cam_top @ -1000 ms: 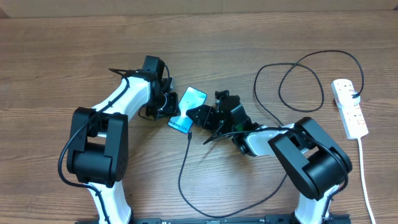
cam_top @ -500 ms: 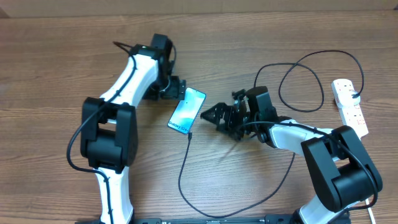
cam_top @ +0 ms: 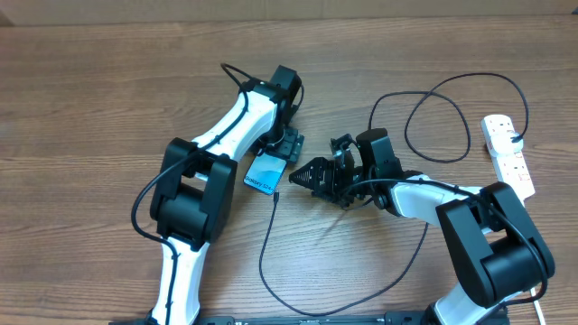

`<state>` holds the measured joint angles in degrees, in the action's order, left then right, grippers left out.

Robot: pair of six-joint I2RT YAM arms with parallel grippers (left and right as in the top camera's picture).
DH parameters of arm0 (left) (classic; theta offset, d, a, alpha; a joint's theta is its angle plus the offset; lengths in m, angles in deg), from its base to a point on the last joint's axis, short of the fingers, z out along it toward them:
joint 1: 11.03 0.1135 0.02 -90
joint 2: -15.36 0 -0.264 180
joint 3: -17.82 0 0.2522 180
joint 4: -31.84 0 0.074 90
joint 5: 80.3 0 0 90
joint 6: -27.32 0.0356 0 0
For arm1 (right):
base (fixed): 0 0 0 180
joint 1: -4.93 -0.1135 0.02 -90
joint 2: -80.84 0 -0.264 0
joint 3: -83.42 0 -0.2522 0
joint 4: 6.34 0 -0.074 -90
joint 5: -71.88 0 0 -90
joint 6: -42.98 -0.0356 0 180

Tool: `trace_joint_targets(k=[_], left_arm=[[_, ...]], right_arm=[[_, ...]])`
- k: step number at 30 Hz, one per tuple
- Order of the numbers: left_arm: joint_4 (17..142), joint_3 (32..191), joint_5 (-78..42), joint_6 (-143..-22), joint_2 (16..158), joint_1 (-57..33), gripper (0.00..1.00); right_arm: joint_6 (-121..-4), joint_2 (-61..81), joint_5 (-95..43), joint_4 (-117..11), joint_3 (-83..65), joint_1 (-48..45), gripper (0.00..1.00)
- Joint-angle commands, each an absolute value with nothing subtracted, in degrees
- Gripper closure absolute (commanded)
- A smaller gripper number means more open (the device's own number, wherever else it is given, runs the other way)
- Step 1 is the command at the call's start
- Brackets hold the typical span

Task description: Plug charger to phone and switch on socket

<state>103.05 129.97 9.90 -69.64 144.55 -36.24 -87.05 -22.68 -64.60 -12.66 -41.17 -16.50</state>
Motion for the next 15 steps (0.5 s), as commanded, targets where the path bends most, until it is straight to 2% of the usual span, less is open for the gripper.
trace_joint_targets(k=[1, 9, 15], left_arm=[[103.7, 129.0, 10.4, -70.4, 151.4, -37.1, 0.31], [109.6, 129.4, 8.7, -78.1, 151.8, -36.7, 0.39], [113.5, 131.4, -6.5, -78.5, 151.8, -35.1, 0.42]], right_arm=[[-85.9, -23.2, -64.5, -12.5, -42.0, -16.7, 0.0], [-85.7, -23.2, -64.0, -12.0, -42.0, -16.7, 0.0], [-85.8, -23.2, -62.6, -11.5, -42.0, -16.8, 0.0]])
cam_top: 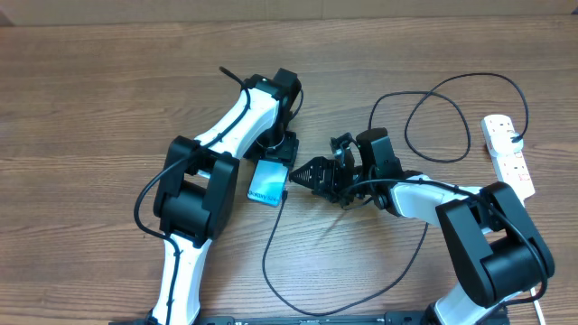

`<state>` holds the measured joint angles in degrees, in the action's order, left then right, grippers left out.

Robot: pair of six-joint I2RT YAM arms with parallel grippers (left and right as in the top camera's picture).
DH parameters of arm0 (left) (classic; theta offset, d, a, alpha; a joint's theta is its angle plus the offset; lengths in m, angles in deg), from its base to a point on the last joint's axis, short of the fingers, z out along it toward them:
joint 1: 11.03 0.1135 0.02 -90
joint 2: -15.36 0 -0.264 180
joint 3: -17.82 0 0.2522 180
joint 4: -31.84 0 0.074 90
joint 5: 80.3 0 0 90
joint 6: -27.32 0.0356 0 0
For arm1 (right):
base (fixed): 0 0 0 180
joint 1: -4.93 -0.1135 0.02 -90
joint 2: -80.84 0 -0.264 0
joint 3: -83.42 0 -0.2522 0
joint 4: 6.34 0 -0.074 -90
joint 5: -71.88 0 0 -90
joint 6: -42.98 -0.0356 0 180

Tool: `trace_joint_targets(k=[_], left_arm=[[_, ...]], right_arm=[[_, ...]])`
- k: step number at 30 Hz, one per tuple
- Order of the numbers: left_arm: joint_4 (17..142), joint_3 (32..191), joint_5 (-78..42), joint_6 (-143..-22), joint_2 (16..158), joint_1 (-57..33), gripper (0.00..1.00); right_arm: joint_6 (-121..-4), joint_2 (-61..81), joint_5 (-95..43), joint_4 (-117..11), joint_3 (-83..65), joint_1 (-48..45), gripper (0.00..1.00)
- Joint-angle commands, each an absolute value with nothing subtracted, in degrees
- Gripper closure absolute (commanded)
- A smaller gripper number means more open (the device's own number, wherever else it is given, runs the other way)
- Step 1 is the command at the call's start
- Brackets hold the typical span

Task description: Plug charger to phone and switch on socket

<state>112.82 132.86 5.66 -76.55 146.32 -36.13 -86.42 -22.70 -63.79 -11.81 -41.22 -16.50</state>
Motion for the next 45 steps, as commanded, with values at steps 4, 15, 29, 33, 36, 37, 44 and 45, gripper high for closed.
trace_joint_targets(k=[4, 15, 29, 33, 36, 37, 44, 45], left_arm=[[114.1, 132.8, -15.8, -77.9, 151.8, -33.0, 0.43], [115.7, 133.5, -31.4, -74.6, 151.8, -26.9, 0.42], [113.0, 133.5, -27.6, -74.5, 151.8, -30.1, 0.27], [111.5, 133.5, -26.1, -74.4, 151.8, -30.2, 0.18], [111.3, 133.5, -26.1, -74.2, 151.8, -30.2, 0.14], [111.3, 133.5, -26.1, -73.8, 151.8, -30.2, 0.13], [113.2, 133.6, -26.7, -70.1, 151.3, -29.2, 0.11], [113.8, 133.8, -28.0, -68.6, 151.1, -28.8, 0.11]], right_arm=[[-86.0, -23.2, -61.8, -12.0, -42.0, -17.5, 0.0], [-87.9, -23.2, -54.0, -7.3, -42.0, -22.5, 0.0], [-89.2, -23.2, -40.6, -2.6, -42.0, -26.9, 0.27], [-89.2, -23.2, -40.6, -2.6, -42.0, -26.9, 0.44], [-89.2, -23.2, -40.7, -2.6, -42.0, -26.8, 0.62], [-89.2, -23.2, -40.9, -2.6, -42.0, -26.8, 0.67], [-89.2, -23.2, -45.8, -1.8, -41.9, -25.0, 0.96], [-89.1, -23.2, -49.4, -1.0, -41.9, -23.9, 0.96]])
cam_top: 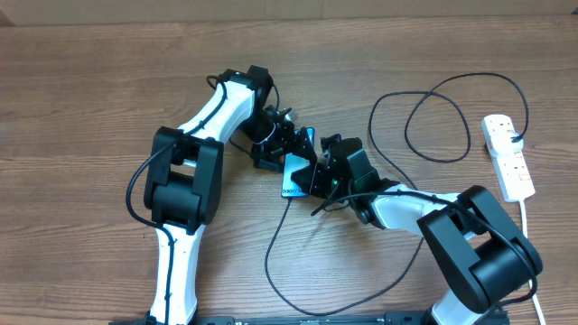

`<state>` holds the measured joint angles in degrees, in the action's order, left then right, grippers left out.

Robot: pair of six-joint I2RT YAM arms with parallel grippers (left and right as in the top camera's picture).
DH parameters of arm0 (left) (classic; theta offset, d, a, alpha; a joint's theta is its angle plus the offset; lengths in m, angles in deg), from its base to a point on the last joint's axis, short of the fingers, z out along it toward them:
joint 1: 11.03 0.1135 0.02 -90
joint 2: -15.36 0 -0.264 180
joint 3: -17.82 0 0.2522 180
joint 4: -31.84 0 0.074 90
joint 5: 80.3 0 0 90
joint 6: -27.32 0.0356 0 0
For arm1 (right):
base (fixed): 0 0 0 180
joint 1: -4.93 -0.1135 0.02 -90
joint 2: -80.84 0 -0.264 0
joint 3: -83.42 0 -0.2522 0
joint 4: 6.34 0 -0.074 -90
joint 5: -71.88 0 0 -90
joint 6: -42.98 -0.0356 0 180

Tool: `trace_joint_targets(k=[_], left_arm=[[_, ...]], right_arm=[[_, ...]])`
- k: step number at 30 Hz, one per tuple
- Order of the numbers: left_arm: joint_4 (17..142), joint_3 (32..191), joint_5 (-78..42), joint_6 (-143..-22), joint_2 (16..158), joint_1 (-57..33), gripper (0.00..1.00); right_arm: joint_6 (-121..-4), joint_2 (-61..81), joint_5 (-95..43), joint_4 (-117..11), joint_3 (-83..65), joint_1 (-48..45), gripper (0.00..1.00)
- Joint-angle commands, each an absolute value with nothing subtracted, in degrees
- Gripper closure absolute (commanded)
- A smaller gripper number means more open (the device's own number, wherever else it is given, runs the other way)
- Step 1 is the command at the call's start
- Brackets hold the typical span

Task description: Plug charger to phone and switch on socket

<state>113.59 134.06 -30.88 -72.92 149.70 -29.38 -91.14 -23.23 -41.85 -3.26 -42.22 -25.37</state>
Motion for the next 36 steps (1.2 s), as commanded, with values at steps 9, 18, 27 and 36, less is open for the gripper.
trace_joint_targets(k=[9, 18, 27, 36], left_arm=[[116.7, 134.7, -56.8, -53.4, 147.2, -23.7, 0.23], [116.3, 134.7, -80.0, -46.3, 147.0, -22.7, 0.43], [115.6, 134.7, -80.9, -46.3, 147.0, -22.7, 0.52], [115.7, 134.7, -80.9, -46.4, 147.0, -22.8, 0.62]], right_arm=[[-99.9, -23.2, -77.4, 14.3, -41.9, -13.0, 0.96], [-105.9, -23.2, -77.4, 14.2, -41.9, -13.4, 0.96], [-106.9, -23.2, -77.4, 14.4, -41.9, -16.5, 0.96], [-111.0, -23.2, -73.6, 15.9, -41.9, -18.5, 0.96]])
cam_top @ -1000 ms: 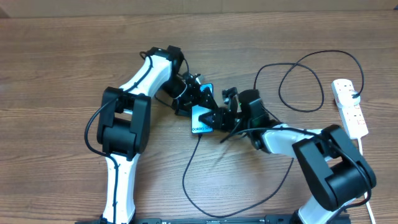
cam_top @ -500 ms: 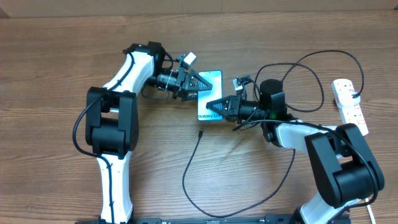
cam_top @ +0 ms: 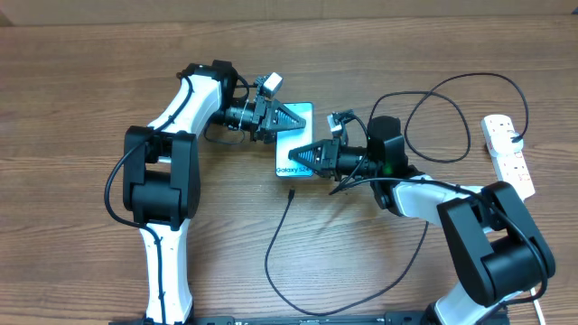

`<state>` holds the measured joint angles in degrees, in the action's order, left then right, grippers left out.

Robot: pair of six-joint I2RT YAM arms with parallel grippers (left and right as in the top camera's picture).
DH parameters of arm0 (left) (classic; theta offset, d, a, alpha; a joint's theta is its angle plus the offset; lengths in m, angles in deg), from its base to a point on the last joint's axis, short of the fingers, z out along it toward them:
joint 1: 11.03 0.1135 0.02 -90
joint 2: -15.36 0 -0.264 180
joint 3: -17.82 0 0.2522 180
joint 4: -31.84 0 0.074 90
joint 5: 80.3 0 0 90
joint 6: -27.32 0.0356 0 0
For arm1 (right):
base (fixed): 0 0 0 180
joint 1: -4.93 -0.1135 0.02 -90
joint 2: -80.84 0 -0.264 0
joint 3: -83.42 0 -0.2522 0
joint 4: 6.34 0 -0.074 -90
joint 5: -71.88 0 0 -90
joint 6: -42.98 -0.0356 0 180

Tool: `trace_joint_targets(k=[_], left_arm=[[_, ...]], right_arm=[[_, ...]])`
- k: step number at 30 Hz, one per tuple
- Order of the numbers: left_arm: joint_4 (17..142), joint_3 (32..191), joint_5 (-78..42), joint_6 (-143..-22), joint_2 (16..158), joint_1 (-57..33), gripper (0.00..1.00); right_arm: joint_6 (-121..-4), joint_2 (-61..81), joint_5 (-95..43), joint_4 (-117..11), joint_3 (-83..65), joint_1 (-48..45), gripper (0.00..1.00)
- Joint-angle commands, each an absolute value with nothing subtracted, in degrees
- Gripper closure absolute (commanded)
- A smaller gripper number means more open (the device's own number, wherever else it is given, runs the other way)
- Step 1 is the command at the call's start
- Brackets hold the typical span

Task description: Plug charger to phone and switch on socket

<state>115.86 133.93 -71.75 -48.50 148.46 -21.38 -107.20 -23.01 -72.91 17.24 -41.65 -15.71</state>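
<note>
The blue phone (cam_top: 295, 168), its face marked "Galaxy S20", lies near the table's middle between both grippers. My left gripper (cam_top: 301, 122) reaches in from the left and is shut on the phone's upper part. From the right, my right gripper (cam_top: 296, 156) points at the phone's lower half; its fingers meet in a point over the phone's face. The charger cable's plug end (cam_top: 291, 192) lies loose on the table just below the phone, outside both grippers. At the far right lies the white socket strip (cam_top: 508, 155), with the black cable (cam_top: 424, 155) looping towards it.
The black cable runs in a wide curve across the lower middle of the table (cam_top: 81, 226) and loops again at the upper right. Both arms crowd the middle around the phone. The strip lies near the table's right edge.
The phone has moved up and slightly right, still in my left gripper, which now points right. My right gripper has swung round and now points left at the phone's lower half.
At first my left gripper was on the phone left of centre, with the right gripper pointing at it from the right. Then the phone sat closer to the right gripper. Later both grippers met at the phone mid-table, and now it lies higher, between them.
</note>
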Motion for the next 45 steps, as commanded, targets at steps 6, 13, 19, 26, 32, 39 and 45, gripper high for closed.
trace_joint_targets(k=[6, 13, 19, 26, 32, 39, 45], left_arm=[[115.7, 134.7, -80.9, -46.4, 147.0, -22.8, 0.66], [115.7, 134.7, -80.9, -46.4, 147.0, -22.8, 0.71], [115.6, 134.7, -80.8, -46.4, 147.0, -22.8, 0.75], [116.0, 134.7, -80.9, -46.4, 147.0, -22.8, 0.75], [117.0, 134.7, -80.9, -46.4, 147.0, -22.8, 0.76], [117.6, 134.7, -80.9, -46.4, 147.0, -23.0, 0.76], [117.7, 134.7, -80.9, -46.4, 147.0, -23.5, 0.76]], right_arm=[[-111.7, -23.2, -73.2, 15.9, -41.9, -18.6, 0.96], [-116.3, -23.2, -70.2, 15.9, -41.9, -19.6, 0.96], [-116.2, -23.2, -70.0, 15.8, -41.9, -21.4, 0.96], [-115.7, -23.2, -69.9, 15.8, -41.9, -21.9, 0.96], [-115.7, -23.2, -66.7, 15.9, -41.9, -21.9, 0.96], [-115.6, -23.2, -63.5, 15.9, -41.9, -21.9, 0.96], [-115.6, -23.2, -62.3, 15.9, -41.9, -20.9, 0.96]])
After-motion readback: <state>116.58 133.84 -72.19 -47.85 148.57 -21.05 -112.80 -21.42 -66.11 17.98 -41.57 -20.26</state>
